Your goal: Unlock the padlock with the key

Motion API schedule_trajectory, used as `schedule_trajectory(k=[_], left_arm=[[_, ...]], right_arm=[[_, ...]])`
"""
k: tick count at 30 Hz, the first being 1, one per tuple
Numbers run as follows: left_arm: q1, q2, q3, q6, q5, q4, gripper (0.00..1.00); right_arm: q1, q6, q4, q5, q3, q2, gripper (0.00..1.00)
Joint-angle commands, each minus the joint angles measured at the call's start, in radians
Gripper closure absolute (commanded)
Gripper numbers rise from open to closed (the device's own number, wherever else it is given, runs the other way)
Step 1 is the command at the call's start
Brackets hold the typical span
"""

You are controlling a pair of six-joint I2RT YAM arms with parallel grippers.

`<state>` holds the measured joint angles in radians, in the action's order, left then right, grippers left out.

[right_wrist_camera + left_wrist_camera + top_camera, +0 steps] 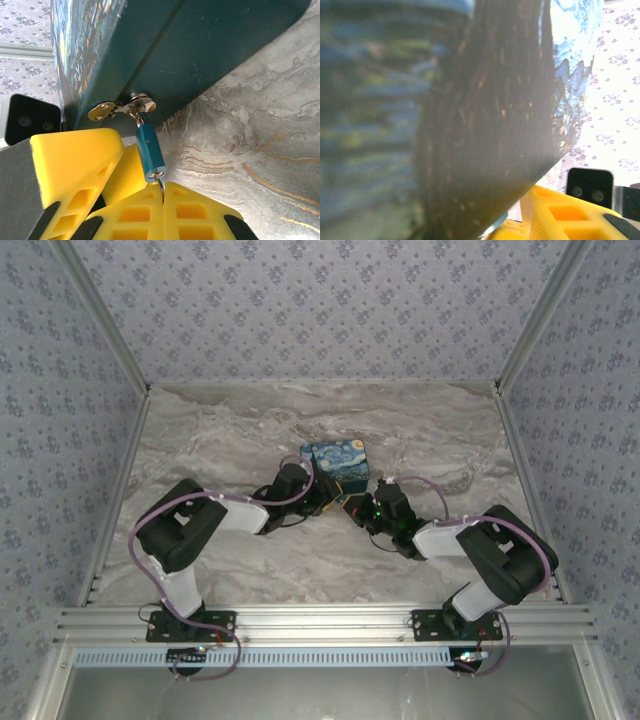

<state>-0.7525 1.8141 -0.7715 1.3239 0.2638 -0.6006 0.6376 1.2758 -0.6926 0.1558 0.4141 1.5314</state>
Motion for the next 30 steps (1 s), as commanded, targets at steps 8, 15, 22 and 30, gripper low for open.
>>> schedule_trajectory(k=[8, 15, 22, 30], left_arm=[[-0.034, 0.037, 0.036, 0.155, -0.032, -0.078, 0.66], [-0.037, 0.024, 0.018, 0.132, -0.037, -0.028, 0.71], [-0.042, 0.027, 0.015, 0.139, -0.029, -0.024, 0.72], [-0.042, 0.025, -0.006, 0.142, -0.022, 0.048, 0.66]], right_arm=[[0.016, 0.064, -0.034, -0.048, 0.006, -0.017, 1.0], [0.02, 0.075, -0.039, -0.051, 0.011, -0.017, 1.0], [0.02, 0.102, -0.059, -0.056, 0.006, -0.018, 1.0], [0.021, 0.131, -0.068, -0.055, 0.012, -0.017, 1.0]])
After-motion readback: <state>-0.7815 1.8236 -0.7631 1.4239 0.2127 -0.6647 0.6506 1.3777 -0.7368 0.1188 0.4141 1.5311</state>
